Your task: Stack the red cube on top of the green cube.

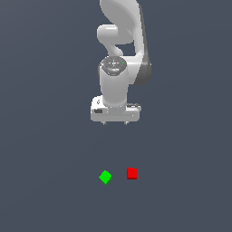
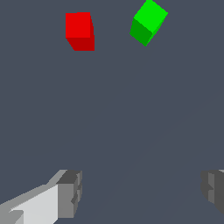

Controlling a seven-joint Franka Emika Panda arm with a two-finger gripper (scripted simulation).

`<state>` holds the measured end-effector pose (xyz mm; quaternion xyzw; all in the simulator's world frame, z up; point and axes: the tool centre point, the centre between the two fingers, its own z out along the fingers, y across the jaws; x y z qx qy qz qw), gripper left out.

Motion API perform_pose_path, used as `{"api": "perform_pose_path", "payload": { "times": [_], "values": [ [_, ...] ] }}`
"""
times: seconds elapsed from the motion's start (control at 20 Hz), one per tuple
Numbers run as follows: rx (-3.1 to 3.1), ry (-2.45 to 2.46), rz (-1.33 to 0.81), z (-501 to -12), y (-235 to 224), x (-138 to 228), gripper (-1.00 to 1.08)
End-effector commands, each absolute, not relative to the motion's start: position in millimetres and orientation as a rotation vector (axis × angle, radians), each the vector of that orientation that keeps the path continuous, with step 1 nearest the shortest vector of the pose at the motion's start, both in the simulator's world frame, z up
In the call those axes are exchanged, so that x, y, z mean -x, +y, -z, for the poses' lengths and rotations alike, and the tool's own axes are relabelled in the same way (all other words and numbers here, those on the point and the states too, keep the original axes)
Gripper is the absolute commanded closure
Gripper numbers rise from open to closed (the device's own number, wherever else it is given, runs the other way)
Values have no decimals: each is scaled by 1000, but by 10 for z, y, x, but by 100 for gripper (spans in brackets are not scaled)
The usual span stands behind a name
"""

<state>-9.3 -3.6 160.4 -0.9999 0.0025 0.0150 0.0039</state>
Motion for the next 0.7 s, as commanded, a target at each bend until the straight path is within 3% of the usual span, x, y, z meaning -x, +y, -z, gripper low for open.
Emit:
{"api": "perform_pose_path", "payload": {
  "times": [0.0,0.65],
  "values": [
    [3134,8,-47,-1604,-36,93,-92],
    [3134,8,-40,-1452,86,-186,-92]
  ]
}}
